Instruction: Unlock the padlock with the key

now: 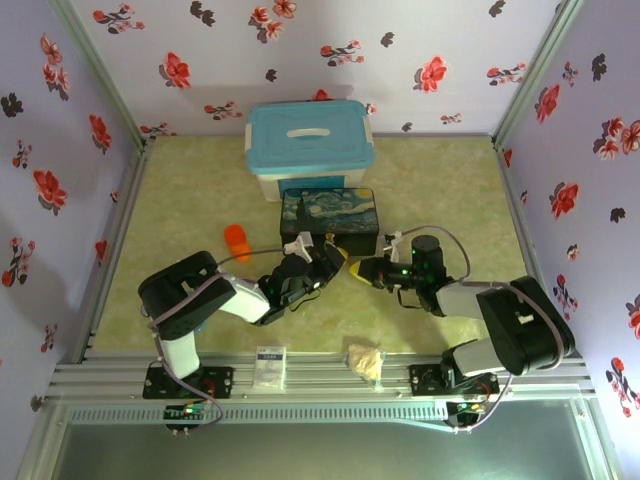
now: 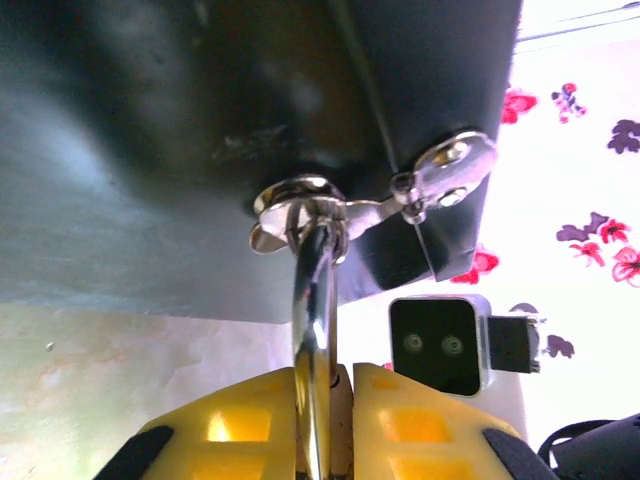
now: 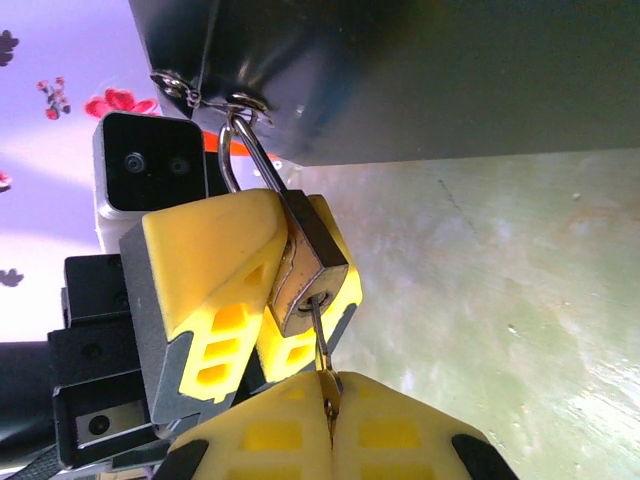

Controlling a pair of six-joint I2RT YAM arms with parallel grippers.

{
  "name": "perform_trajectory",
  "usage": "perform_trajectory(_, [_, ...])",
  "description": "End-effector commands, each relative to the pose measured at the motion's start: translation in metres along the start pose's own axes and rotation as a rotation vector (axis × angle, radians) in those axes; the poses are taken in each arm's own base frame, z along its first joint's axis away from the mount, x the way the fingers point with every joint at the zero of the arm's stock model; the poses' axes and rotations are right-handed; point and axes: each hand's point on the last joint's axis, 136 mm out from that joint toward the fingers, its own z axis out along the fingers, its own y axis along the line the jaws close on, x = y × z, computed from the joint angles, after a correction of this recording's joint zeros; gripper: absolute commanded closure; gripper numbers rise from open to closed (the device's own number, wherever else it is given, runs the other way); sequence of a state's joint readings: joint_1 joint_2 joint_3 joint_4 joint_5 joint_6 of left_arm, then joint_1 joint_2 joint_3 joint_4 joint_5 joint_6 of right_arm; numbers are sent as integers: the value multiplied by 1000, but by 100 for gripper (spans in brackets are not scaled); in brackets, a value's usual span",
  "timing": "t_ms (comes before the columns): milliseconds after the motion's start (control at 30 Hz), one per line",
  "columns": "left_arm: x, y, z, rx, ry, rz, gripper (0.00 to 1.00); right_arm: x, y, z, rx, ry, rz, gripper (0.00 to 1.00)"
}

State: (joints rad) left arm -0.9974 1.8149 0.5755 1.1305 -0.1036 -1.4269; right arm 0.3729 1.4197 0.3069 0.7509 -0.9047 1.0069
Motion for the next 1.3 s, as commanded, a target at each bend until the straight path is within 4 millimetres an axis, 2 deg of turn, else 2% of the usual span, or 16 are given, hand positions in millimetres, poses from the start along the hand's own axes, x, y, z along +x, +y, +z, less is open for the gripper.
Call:
perform_trajectory(0, [32, -23, 3, 118, 121, 38, 100, -17, 50, -1, -186, -15, -118, 100])
perform_trajectory(167, [35, -30, 1, 145, 136, 74, 100, -29, 48, -1, -227, -27, -58, 100])
perform_trajectory(300, [37, -28, -1, 146, 152, 69, 100, -36, 54, 2, -263, -22, -55, 100])
perform_trajectory(533, [39, -37, -4, 173, 167, 59, 100, -40, 51, 6, -249, -34, -87, 100])
perform_trajectory(700, [40, -31, 0, 156, 170, 40, 100, -18, 55, 17, -166, -27, -251, 100])
perform_trajectory(767, [41, -30, 0, 157, 172, 39, 100, -9, 46, 22, -65, 1, -301, 100])
perform_trajectory(833, [41, -32, 0, 158, 171, 44, 100, -6, 43, 19, -11, 2, -330, 100])
perform_trajectory(1000, [47, -30, -4, 152, 171, 45, 100, -20, 46, 0, -37, -26, -299, 100])
perform_trajectory(1267, [56, -32, -4, 161, 192, 49, 100, -27, 66, 0, -121, -28, -293, 100])
